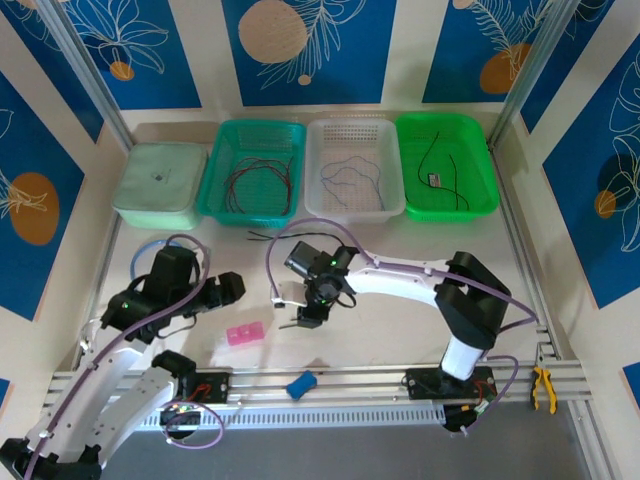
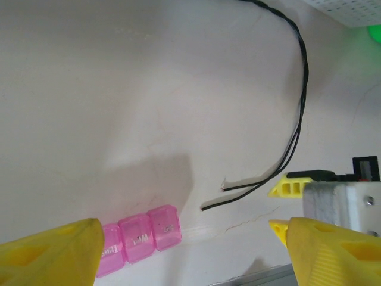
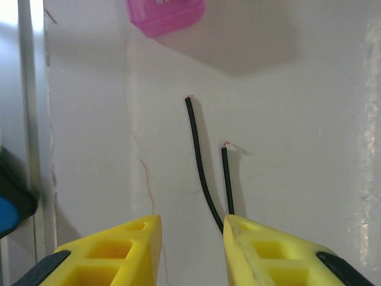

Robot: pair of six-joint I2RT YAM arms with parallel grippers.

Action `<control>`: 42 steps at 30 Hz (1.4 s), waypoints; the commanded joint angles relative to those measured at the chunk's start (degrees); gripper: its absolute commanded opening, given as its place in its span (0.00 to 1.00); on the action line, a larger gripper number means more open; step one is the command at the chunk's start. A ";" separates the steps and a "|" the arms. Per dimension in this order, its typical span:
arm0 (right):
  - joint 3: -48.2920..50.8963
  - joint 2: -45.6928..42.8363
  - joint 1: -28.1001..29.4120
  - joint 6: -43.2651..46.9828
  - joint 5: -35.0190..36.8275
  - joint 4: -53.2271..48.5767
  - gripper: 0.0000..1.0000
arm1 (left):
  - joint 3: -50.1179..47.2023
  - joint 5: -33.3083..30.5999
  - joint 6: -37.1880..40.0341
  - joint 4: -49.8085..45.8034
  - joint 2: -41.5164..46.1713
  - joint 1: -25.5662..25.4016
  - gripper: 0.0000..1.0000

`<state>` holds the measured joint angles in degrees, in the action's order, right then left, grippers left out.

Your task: Untangle the cables

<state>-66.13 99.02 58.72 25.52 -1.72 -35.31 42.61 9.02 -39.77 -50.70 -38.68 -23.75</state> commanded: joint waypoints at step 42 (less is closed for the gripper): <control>-6.29 13.38 0.20 -2.67 5.66 -0.78 0.34 | -0.47 0.21 -0.76 -0.96 2.55 0.54 0.80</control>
<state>-71.96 110.54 58.52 23.62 1.54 -35.81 40.66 9.19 -40.25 -50.61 -36.42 -23.64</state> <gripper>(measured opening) 0.345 0.800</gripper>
